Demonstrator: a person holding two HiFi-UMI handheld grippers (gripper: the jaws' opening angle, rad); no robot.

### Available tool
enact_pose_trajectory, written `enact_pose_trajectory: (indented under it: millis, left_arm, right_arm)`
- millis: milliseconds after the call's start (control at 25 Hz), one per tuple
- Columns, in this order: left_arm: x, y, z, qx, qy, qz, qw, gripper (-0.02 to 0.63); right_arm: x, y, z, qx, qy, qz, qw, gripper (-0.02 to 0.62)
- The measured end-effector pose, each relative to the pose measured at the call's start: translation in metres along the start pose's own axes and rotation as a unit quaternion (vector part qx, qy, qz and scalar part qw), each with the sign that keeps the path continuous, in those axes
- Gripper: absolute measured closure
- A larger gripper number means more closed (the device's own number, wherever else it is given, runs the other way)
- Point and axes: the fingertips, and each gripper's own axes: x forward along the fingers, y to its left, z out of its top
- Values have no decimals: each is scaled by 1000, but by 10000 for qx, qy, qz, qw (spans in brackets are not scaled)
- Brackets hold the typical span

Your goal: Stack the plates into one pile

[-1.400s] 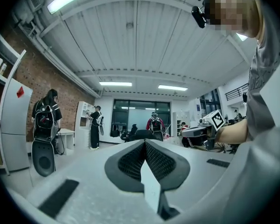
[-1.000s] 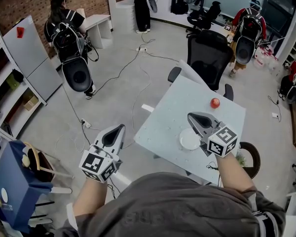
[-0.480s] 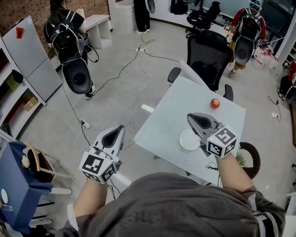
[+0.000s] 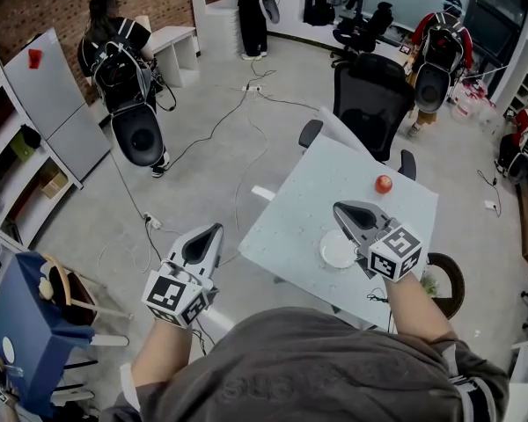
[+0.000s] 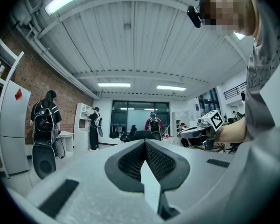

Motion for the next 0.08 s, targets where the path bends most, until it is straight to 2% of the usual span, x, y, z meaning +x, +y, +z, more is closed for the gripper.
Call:
enact_pose_trajectory:
  millis: [80]
  left_arm:
    - [1, -2, -1, 15, -5, -7, 10000, 600]
  right_arm:
    - [-1, -1, -1, 3, 2, 3, 10000, 603]
